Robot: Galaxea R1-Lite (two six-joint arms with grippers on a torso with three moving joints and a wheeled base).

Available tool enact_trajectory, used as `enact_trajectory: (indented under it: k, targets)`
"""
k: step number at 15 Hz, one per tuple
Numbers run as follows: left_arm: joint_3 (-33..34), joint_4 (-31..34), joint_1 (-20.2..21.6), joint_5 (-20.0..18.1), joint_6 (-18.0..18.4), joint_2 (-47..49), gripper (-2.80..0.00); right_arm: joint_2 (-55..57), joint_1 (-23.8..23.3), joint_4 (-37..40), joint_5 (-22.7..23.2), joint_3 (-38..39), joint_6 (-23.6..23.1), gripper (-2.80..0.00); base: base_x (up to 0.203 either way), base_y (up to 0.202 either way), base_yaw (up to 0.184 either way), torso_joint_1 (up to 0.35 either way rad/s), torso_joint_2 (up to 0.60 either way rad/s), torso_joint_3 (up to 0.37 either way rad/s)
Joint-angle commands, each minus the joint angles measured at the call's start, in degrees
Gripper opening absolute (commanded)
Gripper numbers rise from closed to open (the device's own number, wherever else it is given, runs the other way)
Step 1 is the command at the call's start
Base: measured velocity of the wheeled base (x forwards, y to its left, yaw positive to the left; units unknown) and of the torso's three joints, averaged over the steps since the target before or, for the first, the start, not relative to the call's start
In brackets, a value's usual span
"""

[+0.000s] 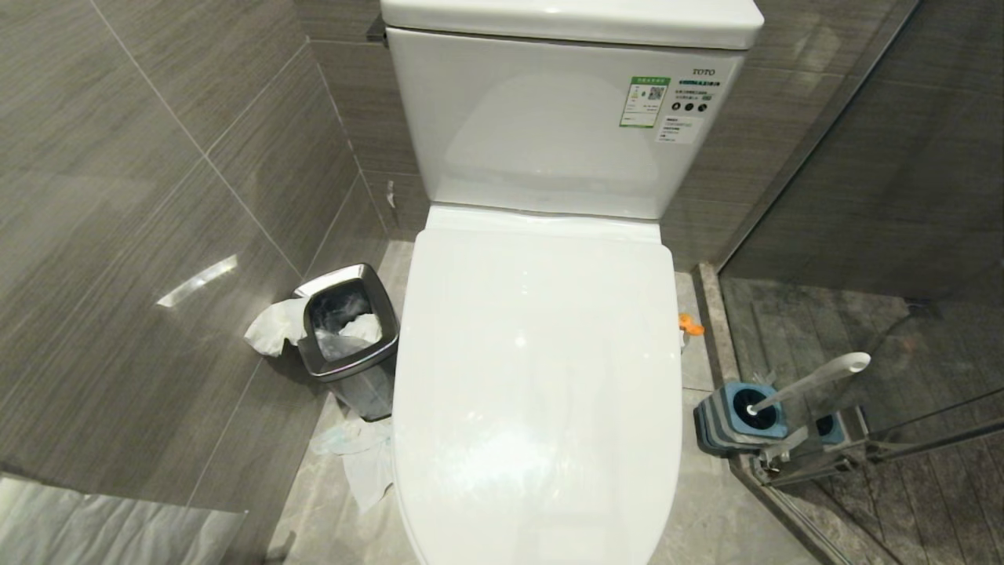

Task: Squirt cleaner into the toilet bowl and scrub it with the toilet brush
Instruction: Use the left hand to lift the toilet lid slightly

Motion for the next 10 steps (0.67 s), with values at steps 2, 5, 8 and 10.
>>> enact_trajectory:
  k: [2, 5, 8, 10]
  targets:
    - [-0.02, -0.07, 0.00, -0.06, 0.38, 0.05, -2.80, -0.03, -0.02, 0.02, 0.05, 0.00, 0.01, -2.80, 0.000, 0.000, 0.000, 0.000, 0.00, 0.000]
    - [-0.53, 0.34, 0.00, -0.22, 1.00, 0.05, -2.80, -0.04, 0.01, 0.02, -0.01, 0.00, 0.01, -2.80, 0.000, 0.000, 0.000, 0.000, 0.00, 0.000]
    - [-1.35, 0.63, 0.00, -1.20, 1.56, 0.05, -2.80, -0.04, -0.04, 0.02, -0.02, 0.00, 0.01, -2.80, 0.000, 0.000, 0.000, 0.000, 0.00, 0.000]
    - [-2.95, 1.97, 0.00, -1.86, 1.56, 0.05, -2.80, -0.06, 0.04, 0.02, 0.02, 0.00, 0.01, -2.80, 0.000, 0.000, 0.000, 0.000, 0.00, 0.000]
